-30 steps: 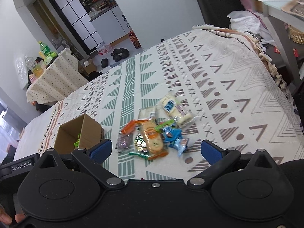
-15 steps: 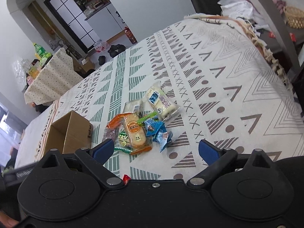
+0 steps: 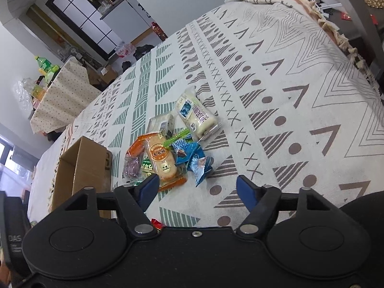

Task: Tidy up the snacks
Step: 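Grasp the red chocolate bar with the left tool while the right tool grasps a blue packet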

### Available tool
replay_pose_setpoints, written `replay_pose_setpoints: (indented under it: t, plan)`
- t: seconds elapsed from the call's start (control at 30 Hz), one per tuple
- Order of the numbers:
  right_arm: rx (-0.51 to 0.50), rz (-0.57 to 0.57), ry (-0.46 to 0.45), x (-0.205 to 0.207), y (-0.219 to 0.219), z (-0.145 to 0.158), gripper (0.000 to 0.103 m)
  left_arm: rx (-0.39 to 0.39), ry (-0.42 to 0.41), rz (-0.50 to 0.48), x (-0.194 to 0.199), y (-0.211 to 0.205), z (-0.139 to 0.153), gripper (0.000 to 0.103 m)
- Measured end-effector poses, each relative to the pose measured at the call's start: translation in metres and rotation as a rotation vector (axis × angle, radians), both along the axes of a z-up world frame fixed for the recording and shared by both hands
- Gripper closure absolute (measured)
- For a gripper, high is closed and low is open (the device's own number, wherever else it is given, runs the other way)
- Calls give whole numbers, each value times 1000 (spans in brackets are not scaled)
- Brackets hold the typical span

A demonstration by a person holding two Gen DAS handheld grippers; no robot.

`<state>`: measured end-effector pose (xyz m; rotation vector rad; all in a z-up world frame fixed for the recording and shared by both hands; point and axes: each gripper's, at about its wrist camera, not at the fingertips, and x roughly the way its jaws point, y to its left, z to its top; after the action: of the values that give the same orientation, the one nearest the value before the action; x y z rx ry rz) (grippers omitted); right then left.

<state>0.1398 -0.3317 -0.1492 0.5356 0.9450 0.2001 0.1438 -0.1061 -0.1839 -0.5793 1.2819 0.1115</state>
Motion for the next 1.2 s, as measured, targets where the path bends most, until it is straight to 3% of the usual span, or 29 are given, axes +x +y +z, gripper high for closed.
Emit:
replay_pose_setpoints:
  t: [0.2,0.27,0.33,0.57,0.83,1.03,1.2]
  plan:
    - [16,21,23,12,3,-10,44,-6,33,54,4,-2,-20,63]
    - [6,34,26,17,6,-12,44,-7,46,71,7,-1,-26,79]
    - [-1,48,30,23,11,-16,45,-3,50,84,10,0,-30,85]
    - [6,70,65,44,21,-30,45,42,4,78,22,6,-19,86]
    - [-97,87,95,59,37,-41,45,51,-8,95,27,25,-15,86]
    - [-152,107,104,65,46,-47,46,80,-56,35,30,36,-1,86]
    - [-147,130,125,65,50,-52,80,103,-111,-24,32,51,13,85]
